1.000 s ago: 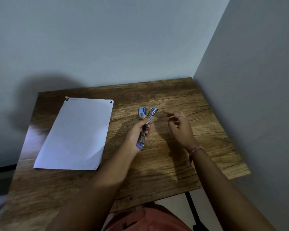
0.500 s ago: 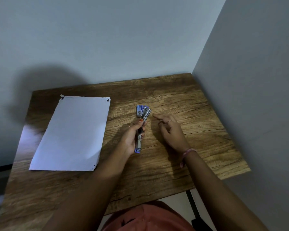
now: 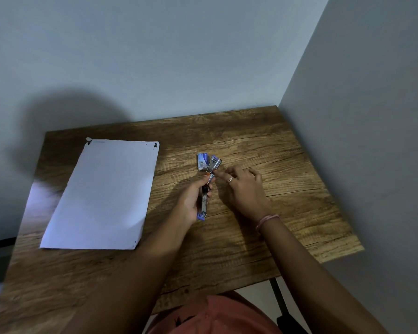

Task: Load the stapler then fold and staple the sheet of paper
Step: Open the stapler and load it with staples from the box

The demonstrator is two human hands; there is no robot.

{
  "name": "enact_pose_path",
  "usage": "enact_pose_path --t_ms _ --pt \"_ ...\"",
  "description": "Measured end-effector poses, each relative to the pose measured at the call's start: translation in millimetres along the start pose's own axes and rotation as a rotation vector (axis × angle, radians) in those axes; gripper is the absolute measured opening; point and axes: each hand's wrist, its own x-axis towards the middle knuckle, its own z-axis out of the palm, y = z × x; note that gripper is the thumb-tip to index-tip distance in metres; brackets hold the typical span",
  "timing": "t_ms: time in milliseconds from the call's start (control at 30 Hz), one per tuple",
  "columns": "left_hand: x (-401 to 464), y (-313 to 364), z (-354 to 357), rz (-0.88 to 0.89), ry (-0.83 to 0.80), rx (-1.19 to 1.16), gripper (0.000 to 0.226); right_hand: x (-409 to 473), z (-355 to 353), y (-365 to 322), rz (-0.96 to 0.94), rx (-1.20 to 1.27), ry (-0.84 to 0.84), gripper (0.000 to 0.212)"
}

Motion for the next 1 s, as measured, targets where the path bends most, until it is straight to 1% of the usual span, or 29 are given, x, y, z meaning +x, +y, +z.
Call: enact_pose_path --t_ms 133,233,333,400,467,567,633,733,833,867,933,1000 --pt "1.4 -1.2 -0.4 0.013 0.007 0.025 0.020 -1.6 -0.7 0.6 -0.031 -0.046 0.005 0.043" --pt "3.1 -1.9 0.5 0.028 0.024 0.050 0.020 -2.8 0.7 1.1 -0.021 -0.047 -0.009 0.043" --pt "4.6 -1.8 3.3 0.115 0.048 0.070 0.016 -6.0 2.9 4.7 0.024 0.080 0.014 0.043" --pt "5.9 -0.5 4.7 0.208 0.061 0.086 0.009 -9.5 5.6 11.4 0.060 0.206 0.045 0.048" --pt "5.8 1.7 5.5 0.287 0.060 0.152 0.008 -15.0 8.9 22.2 0.123 0.280 0.061 0.054" --pt "5.1 3.2 5.2 0.410 0.089 0.344 0.010 -27.4 14.8 44.9 0.226 0.306 0.083 0.055" --pt "3.9 3.7 4.3 0.515 0.082 0.513 0.016 -36.2 18.7 58.3 0.290 0.322 0.146 0.051" --pt "1.5 2.3 2.2 0.719 0.001 0.833 0.021 -38.2 20.9 62.7 0.372 0.375 0.197 0.044" --pt "1.3 1.5 -0.2 0.953 -0.008 1.189 0.023 -34.5 22.4 58.4 0.385 0.329 0.177 0.043" --pt "3.2 1.9 -1.7 1.007 -0.012 1.328 0.024 -33.9 22.9 57.8 0.379 0.314 0.173 0.044" --pt "6.4 2.8 -3.4 1.011 -0.025 1.542 0.026 -33.8 23.3 58.8 0.382 0.297 0.162 0.044" --pt "6.1 4.5 -3.2 0.988 -0.022 1.565 0.027 -33.7 23.9 59.8 0.391 0.296 0.159 0.044"
